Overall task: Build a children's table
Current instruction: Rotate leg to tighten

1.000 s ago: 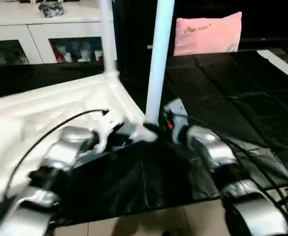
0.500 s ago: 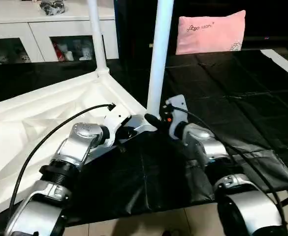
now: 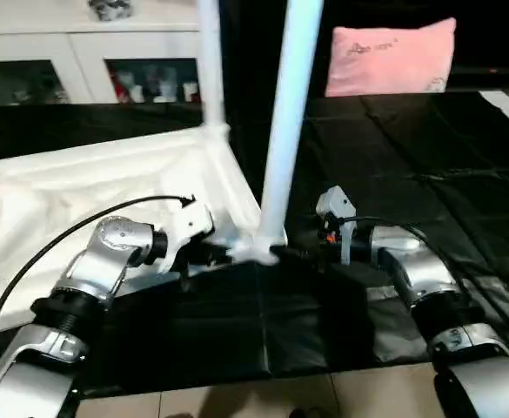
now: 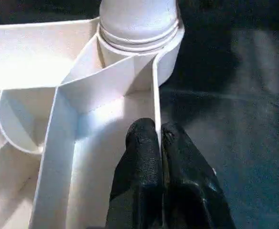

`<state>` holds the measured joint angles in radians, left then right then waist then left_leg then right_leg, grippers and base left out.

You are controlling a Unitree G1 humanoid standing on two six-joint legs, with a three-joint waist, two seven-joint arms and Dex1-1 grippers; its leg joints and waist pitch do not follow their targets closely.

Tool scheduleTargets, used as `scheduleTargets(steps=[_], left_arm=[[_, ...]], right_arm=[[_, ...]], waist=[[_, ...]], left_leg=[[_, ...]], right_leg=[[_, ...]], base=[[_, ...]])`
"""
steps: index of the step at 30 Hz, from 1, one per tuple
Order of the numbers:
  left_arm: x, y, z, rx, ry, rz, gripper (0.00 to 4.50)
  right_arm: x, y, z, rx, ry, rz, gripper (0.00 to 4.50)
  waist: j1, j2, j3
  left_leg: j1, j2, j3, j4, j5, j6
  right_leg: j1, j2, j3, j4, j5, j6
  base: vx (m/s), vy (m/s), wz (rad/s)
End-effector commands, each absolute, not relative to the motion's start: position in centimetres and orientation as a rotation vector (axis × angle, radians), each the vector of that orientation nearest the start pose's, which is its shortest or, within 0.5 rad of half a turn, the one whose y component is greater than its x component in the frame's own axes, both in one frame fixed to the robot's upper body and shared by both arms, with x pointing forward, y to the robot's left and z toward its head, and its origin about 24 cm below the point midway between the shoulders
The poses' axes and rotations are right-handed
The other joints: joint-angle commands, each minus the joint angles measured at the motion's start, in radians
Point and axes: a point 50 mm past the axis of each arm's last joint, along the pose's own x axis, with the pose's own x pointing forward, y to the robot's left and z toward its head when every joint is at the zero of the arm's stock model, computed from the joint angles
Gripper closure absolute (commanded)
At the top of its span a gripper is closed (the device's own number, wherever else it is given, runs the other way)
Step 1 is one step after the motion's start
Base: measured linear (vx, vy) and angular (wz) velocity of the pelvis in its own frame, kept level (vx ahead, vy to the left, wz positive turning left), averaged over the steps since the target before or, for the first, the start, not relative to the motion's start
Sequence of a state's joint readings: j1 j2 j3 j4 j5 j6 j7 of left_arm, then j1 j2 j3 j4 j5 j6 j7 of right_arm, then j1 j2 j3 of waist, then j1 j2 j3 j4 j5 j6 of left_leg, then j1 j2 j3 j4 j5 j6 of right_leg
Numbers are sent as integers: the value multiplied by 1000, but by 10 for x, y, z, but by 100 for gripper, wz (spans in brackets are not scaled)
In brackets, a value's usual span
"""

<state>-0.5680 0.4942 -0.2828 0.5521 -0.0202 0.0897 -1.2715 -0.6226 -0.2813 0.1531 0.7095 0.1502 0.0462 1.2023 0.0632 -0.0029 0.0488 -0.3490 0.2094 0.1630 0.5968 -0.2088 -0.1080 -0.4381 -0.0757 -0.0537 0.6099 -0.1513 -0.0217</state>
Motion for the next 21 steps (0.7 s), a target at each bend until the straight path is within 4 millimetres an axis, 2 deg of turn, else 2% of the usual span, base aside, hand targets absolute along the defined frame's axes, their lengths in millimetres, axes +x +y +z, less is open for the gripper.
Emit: scheduleTargets(steps=[1,5,8,9,10,11,12,14,16,19,21], left_arm=[[305,165,58,459,511,-1428,450],[298,168,57,491,548,-1535,450],[292,168,56,505,572,-1604,450],[291,168,56,508,574,-1617,450],[290,168,56,512,573,-1629,450],[290,168,56,512,573,-1629,450],[289,167,57,520,566,-1642,450],[289,167,58,522,562,-1651,450],[288,165,59,520,559,-1656,450],[288,164,60,520,555,-1665,450],[288,164,60,521,556,-1670,450]], right_arm=[[324,-128,62,-102,275,1334,32],[316,-124,63,-140,294,1466,32],[311,-120,59,-146,337,1540,32],[309,-119,59,-141,346,1559,32],[308,-118,59,-133,351,1576,48],[308,-118,59,-133,351,1576,48],[307,-116,58,-121,359,1594,67],[306,-116,58,-110,372,1613,70],[305,-115,57,-98,385,1632,103],[303,-114,57,-88,395,1655,112],[303,-113,57,-81,400,1665,137]], waist=[[2,5,-64],[8,5,-65],[15,1,-65],[19,3,-64],[20,1,-64],[22,2,-64],[23,3,-64],[24,0,-64],[24,-1,-64],[24,-1,-64],[24,-1,-65]], left_leg=[[-5,13,15,-70,-183,66],[-5,13,15,-70,-170,62],[-4,13,16,-71,-169,57],[-3,14,15,-72,-170,54],[-4,14,16,-72,-173,53],[-3,15,15,-72,-171,51],[-2,15,15,-72,-173,47],[-4,14,15,-73,-172,44],[-5,15,14,-73,-172,43],[-4,14,14,-73,-163,43],[-6,13,14,-72,-156,44]], right_leg=[[72,-44,34,-67,-249,-231],[73,-43,33,-62,-211,-241],[73,-46,34,-64,-229,-236],[72,-46,34,-64,-241,-233],[72,-45,34,-65,-248,-230],[71,-46,35,-65,-248,-229],[70,-46,35,-64,-248,-228],[72,-46,34,-63,-253,-223],[73,-47,34,-64,-259,-219],[72,-47,34,-64,-254,-218],[73,-46,34,-63,-249,-217]], base=[[0,0,0],[0,0,0],[0,0,0],[0,0,0],[0,0,0],[0,0,0],[0,0,0],[0,0,0],[0,0,0],[0,0,0],[0,0,0]])
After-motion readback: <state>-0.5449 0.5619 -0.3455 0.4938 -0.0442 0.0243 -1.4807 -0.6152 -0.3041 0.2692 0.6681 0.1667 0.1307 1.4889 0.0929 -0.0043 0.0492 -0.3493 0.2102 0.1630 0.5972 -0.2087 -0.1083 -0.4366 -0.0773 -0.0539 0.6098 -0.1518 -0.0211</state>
